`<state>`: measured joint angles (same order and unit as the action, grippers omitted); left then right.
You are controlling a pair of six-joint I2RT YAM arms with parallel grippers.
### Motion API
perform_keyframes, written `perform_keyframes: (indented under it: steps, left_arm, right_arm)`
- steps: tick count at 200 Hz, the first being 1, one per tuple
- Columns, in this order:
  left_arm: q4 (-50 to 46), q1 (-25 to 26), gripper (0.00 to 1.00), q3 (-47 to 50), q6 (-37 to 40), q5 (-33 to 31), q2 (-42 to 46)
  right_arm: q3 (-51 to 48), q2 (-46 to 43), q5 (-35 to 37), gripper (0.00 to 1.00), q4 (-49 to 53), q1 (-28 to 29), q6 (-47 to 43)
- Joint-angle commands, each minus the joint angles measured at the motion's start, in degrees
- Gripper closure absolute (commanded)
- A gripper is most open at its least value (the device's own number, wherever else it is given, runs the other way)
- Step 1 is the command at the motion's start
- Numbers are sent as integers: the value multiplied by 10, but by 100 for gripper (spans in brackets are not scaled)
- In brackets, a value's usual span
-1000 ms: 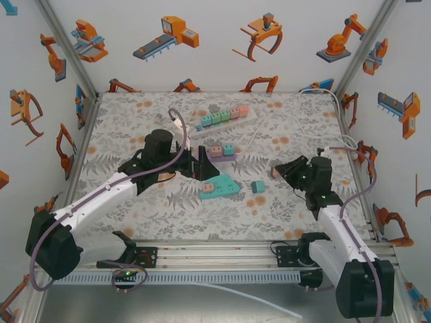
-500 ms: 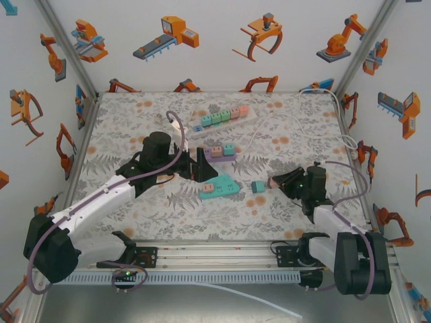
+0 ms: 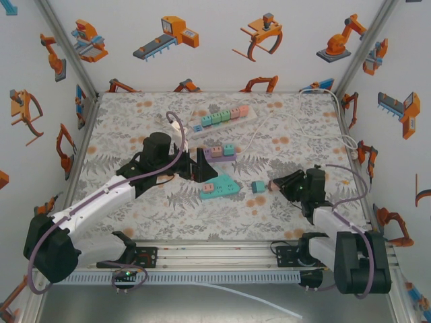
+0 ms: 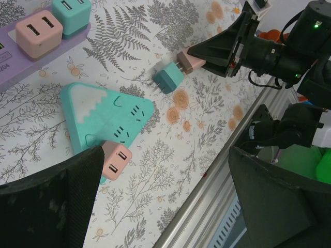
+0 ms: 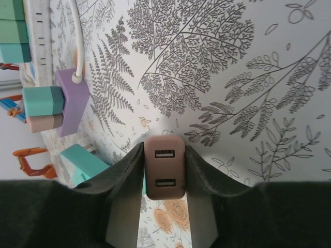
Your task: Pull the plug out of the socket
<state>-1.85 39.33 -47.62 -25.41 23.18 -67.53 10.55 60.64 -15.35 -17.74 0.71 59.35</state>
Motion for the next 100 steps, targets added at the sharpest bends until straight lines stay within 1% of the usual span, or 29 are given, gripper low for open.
perform_keyframes:
  steps: [1, 35, 72, 87, 100]
  left_arm:
    - [15, 2, 3, 7, -3, -6, 5]
    - [14, 1, 3, 7, -3, -7, 4]
    - [1, 1, 3, 6, -3, -24, 14]
    - [-26, 1, 3, 2, -5, -66, 21]
    - [-54, 1, 3, -3, -9, -111, 26]
  right_arm:
    - [2, -25, 46, 58, 64, -4, -1]
    - [14, -71, 74, 47, 122, -4, -7]
    - [55, -142, 111, 44, 214, -3, -34]
    - [78, -177, 122, 44, 238, 2, -52]
    - [104, -201, 128, 45, 243, 19, -89]
